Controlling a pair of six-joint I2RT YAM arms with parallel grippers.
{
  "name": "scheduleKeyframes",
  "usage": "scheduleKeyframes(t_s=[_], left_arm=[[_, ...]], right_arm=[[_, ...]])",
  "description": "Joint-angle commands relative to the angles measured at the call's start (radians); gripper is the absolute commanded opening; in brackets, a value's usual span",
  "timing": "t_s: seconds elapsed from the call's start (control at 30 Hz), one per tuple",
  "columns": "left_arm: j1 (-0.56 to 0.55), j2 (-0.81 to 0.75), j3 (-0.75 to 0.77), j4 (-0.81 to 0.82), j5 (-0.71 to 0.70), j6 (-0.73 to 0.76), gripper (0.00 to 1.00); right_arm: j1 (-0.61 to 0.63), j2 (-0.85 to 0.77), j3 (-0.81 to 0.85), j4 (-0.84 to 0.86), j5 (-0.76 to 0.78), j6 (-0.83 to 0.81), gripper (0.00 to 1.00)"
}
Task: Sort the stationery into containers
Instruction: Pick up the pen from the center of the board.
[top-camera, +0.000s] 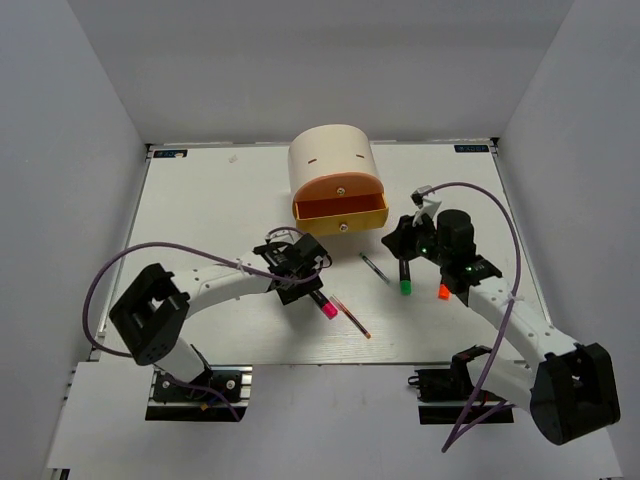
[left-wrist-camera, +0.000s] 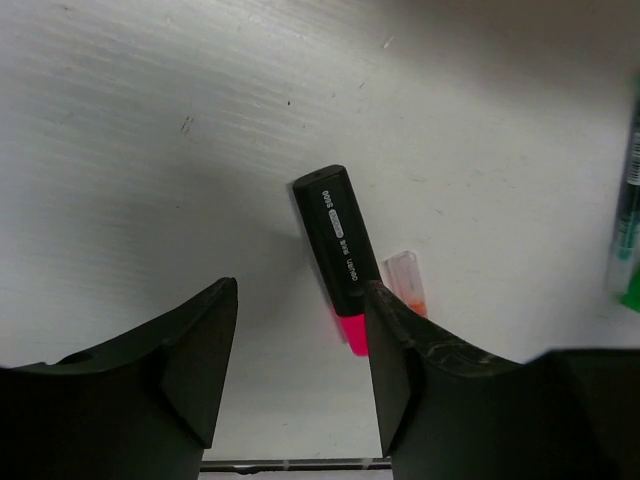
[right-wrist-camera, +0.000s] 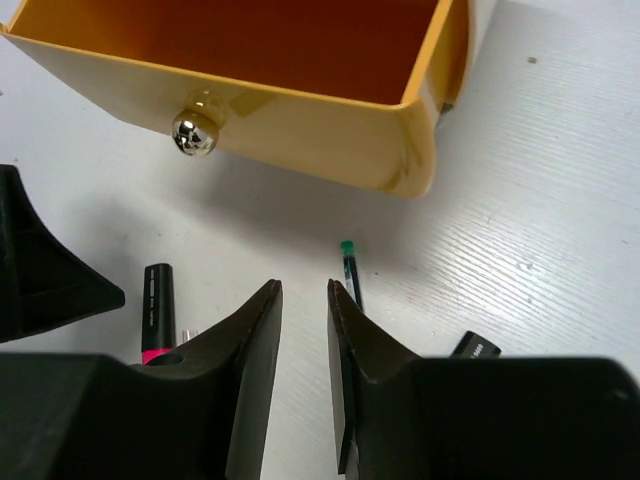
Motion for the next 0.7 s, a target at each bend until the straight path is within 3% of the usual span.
scheduleKeyframes(t_s=[0.0, 0.33, 0.67], left_arm=[[-0.015, 0.027, 0.075, -0.091, -0.044, -0.071, 0.66], [-0.015, 0.186, 0.152, -0.082, -0.044, -0.071, 0.67], [-0.015, 0.283, 0.213, -0.091, -0.035, -0.071, 0.61]], right_arm=[[-0.023, -0.061, -0.048, 0.024, 0.011, -0.023, 0.31], [-0.063, -0.122, -0.097, 0.044, 0.029, -0.008, 0.31], [-0.084, -0.114, -0.105, 0.065, 0.015, -0.009, 0.31]])
